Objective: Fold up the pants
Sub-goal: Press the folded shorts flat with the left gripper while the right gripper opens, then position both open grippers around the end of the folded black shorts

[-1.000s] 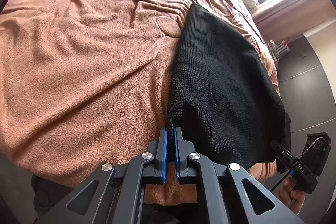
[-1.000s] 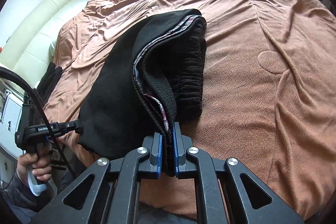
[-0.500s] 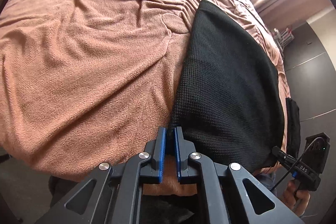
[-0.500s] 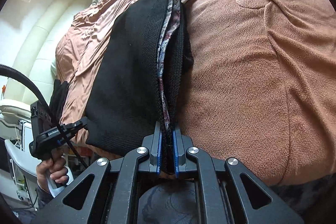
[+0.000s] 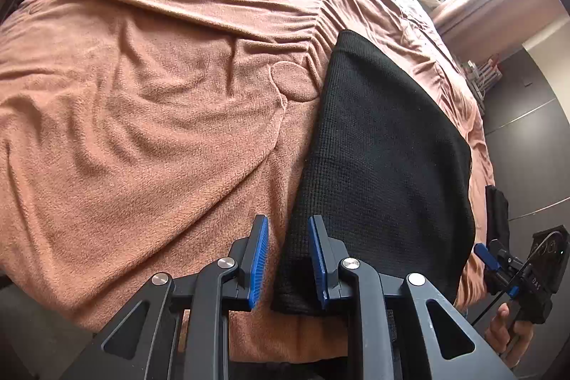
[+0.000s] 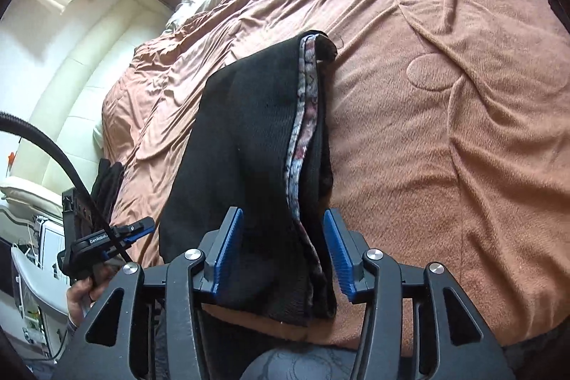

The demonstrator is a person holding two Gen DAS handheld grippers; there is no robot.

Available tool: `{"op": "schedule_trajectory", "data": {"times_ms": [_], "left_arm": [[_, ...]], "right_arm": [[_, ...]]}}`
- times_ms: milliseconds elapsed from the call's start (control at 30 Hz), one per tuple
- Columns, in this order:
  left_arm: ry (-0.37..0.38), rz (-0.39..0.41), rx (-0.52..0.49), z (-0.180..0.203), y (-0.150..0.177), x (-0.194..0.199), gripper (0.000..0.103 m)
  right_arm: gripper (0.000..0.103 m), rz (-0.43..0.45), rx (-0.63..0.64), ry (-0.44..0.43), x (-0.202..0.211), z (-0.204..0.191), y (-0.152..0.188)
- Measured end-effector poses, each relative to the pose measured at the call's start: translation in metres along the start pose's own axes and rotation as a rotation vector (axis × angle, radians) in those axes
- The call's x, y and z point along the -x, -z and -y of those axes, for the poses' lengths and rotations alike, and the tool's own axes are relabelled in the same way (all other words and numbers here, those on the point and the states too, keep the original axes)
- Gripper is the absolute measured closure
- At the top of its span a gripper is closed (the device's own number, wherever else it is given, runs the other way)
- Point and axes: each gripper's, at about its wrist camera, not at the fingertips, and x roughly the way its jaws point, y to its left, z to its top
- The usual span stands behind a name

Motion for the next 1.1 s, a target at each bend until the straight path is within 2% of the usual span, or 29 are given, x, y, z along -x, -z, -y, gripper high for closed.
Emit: {"op": "schedule_trajectory", "data": {"times_ms": [67,333,433,533,633,733,800,1000,1100], "left_arm": [[-0.008,-0.003,-0.008,0.004,-0.002,-0.005,0.078],[-0.034,-0.018,0.009,0.007,-0.003,-0.021,0.078],[-0.039,-0.016,0.005,0.007,-0.001,-0.023,0.078],[-0.033,-0.015,0.006,0.007,-0.001,-0.022,0.076],[-0.047,-0.007,-0.008,0.008,-0.004,-0.020,0.076],[-0.042,0.002,-0.005,0.009,-0.008,-0.018,0.076],[-0.038,0.007,-0.010,0.010,-0.013,-0.017,0.076],[-0.011,0.029,-0.005,0.015,-0.032,-0.016,0.076],[0.022,0.041,-0.007,0.019,-0.041,-0.018,0.076]], "right_arm": [[0.049,0.005,0.011,-0.003,-0.005,-0.003,-0.010],[0.049,-0.038,0.073,0.060,-0.041,-0.013,-0.024],[0.049,-0.047,0.089,0.122,-0.051,-0.011,-0.021],[0.049,-0.035,0.085,0.186,-0.053,-0.007,-0.018],[0.049,-0.016,0.046,0.165,-0.047,-0.003,-0.015],[0.050,0.039,0.033,0.217,-0.030,0.000,-0.012],[0.052,0.057,-0.001,0.182,-0.021,0.005,-0.010],[0.051,0.022,-0.027,0.019,-0.019,0.008,-0.013],[0.050,0.006,-0.013,0.001,-0.029,0.003,-0.019]]}}
